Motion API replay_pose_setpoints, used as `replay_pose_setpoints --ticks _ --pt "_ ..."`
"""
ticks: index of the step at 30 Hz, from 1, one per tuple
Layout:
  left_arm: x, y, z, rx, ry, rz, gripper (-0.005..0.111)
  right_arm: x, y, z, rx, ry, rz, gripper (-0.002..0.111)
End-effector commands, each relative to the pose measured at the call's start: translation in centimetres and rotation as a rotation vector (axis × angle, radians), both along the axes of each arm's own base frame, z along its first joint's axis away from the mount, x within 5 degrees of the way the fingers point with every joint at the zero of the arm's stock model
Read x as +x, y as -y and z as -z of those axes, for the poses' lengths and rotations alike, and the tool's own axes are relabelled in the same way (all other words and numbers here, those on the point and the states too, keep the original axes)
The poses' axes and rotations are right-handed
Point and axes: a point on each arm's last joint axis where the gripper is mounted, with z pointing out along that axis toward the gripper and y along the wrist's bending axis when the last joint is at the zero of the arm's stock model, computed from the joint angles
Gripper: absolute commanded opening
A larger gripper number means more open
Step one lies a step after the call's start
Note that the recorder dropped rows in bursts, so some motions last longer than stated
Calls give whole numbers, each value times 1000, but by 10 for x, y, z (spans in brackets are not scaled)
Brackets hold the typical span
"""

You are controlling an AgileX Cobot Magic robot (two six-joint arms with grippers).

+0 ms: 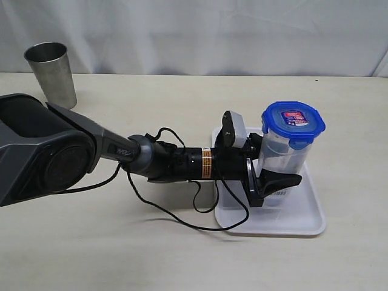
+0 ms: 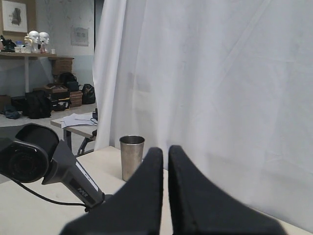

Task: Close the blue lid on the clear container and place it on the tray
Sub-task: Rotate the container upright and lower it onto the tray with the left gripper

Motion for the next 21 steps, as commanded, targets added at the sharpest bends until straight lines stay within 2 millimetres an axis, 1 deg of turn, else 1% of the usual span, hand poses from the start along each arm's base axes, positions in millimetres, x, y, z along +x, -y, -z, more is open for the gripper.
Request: replay_pose_setpoints --ticks 1,15,17,19,21 --pt "1 0 -4 -58 -2 -10 0 0 0 2 -13 3 4 4" --pt "2 0 -3 -47 -1 -21 1 0 0 2 -13 2 4 4" --pt "2 0 -3 -47 -1 -21 7 0 0 2 -13 2 4 4" --pt "2 0 -4 -53 -1 -18 18 0 0 2 -15 0 4 4" --pt "2 0 -4 -53 -1 -18 34 0 0 2 -15 0 4 4"
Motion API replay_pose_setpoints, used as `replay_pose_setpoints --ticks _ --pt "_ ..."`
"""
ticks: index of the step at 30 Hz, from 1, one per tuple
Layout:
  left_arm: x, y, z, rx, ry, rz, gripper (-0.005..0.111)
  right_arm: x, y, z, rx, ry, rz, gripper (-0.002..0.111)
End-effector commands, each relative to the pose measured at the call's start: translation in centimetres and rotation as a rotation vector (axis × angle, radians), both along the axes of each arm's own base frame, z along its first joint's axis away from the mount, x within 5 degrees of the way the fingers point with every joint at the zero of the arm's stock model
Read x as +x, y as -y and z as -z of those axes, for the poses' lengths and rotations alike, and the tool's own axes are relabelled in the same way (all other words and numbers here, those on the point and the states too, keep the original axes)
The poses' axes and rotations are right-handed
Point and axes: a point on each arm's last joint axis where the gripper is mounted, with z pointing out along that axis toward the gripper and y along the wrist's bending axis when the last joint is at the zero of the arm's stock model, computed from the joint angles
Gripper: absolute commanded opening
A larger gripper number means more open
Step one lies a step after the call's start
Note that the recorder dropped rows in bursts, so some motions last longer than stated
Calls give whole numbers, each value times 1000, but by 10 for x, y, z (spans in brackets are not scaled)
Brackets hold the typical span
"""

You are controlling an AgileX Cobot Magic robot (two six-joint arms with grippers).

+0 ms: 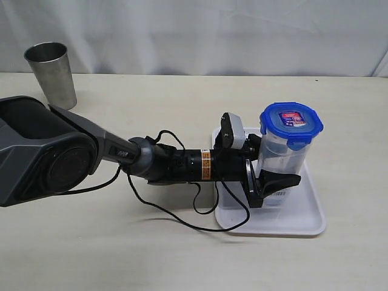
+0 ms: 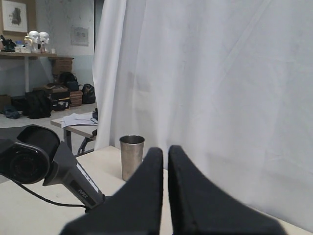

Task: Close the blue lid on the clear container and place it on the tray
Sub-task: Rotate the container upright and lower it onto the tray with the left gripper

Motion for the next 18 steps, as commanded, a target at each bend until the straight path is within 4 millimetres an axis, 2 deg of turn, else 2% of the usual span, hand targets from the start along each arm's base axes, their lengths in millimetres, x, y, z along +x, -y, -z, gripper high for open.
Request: replay_pose_setpoints --ticks 1,3,6,9,18 --pt "1 0 -7 -42 4 -9 43 0 0 2 -15 0 4 4" --pt "1 0 -7 -42 4 -9 61 0 0 2 -15 0 4 4" --pt "2 0 -7 -43 3 -10 78 0 0 2 -16 -2 3 4" --pt "2 0 -7 -42 4 -10 82 0 0 2 -16 -2 3 4" --pt "1 0 -8 -45 6 -2 82 0 0 2 -16 -2 3 4"
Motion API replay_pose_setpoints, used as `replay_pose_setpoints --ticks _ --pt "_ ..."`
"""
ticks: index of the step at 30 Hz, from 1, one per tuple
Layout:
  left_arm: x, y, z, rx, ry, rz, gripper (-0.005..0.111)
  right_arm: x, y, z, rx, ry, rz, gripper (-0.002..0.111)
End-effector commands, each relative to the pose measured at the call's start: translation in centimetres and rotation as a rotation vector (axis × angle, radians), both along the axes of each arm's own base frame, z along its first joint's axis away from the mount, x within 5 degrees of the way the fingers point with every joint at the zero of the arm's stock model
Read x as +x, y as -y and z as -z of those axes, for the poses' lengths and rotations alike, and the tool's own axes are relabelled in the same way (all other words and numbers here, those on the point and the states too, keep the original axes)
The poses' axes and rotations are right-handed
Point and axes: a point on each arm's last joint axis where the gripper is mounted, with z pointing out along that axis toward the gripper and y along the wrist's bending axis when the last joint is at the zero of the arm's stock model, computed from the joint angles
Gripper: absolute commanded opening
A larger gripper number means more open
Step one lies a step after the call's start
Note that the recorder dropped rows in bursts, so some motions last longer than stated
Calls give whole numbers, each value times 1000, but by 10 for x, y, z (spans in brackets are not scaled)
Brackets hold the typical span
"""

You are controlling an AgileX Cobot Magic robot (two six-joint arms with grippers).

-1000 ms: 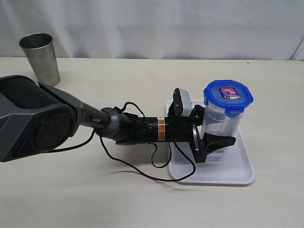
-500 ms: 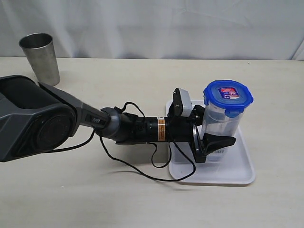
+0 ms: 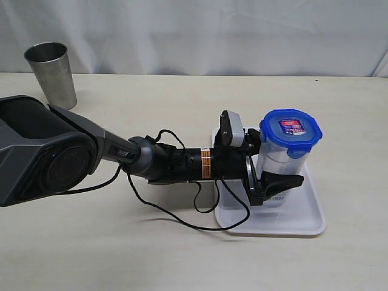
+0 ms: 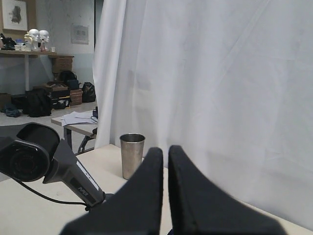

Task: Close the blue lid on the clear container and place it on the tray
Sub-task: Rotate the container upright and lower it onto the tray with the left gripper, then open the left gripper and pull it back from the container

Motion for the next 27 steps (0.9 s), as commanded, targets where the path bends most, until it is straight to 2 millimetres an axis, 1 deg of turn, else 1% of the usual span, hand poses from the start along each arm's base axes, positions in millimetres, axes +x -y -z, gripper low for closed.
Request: replay_pose_setpoints --ticks 1,8,10,11,16,18,21,27 --pt "0 0 -5 -17 2 11 82 0 0 2 -12 3 4 4" --pt "-1 -1 -4 -6 6 28 82 0 0 2 -12 4 4 4" --pt "0 -1 -4 -8 4 24 84 0 0 2 -12 4 4 4" --pt "0 -1 -4 -8 4 24 86 0 0 2 -12 4 4 4" --pt "0 -1 -4 -8 30 22 104 0 0 2 -12 4 4 4" --pt "1 -2 -3 3 42 14 105 0 0 2 -12 4 4 4" --pt "6 -8 -4 -4 52 9 105 0 0 2 -12 4 4 4" --pt "20 -26 -1 24 69 3 105 0 0 2 -12 4 4 4"
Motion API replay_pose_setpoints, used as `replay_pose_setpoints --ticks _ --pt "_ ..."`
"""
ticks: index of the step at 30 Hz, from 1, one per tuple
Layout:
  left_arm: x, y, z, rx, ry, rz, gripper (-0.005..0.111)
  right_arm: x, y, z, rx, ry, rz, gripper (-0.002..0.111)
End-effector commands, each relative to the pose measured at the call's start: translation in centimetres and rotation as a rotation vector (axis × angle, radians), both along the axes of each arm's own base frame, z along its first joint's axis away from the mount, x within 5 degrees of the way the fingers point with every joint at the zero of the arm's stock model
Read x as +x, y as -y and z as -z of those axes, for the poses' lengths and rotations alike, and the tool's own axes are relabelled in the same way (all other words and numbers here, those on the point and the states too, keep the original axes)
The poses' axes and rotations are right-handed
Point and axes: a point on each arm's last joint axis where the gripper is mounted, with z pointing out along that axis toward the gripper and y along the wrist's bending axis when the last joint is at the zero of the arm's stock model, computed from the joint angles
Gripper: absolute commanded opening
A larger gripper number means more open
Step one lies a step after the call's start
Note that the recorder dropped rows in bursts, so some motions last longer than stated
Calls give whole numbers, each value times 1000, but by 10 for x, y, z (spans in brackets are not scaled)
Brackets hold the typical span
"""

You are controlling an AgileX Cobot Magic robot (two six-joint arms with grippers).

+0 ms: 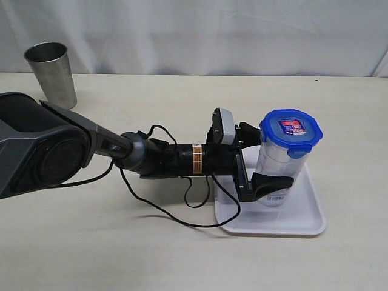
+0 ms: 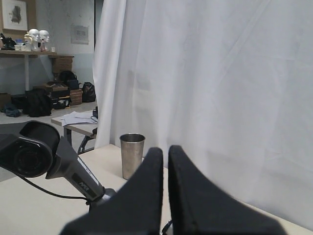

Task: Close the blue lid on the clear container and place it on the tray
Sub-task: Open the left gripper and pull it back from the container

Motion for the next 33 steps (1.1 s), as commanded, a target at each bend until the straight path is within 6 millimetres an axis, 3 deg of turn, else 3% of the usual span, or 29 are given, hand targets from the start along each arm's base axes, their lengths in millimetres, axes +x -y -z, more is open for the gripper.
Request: replay_pose_setpoints --ticks 1,7,14,20,33 --pt "13 -17 -2 11 8 -5 105 0 0 1 -11 5 4 4" --pt "18 -32 3 69 13 47 105 0 1 2 -26 9 10 4" --pt "32 -59 -8 124 40 76 105 0 1 2 -24 6 10 4" --pt "49 -85 -16 143 -99 32 105 0 1 2 -24 6 10 4" --pt "53 -94 -21 156 -163 24 105 0 1 2 -25 6 10 4"
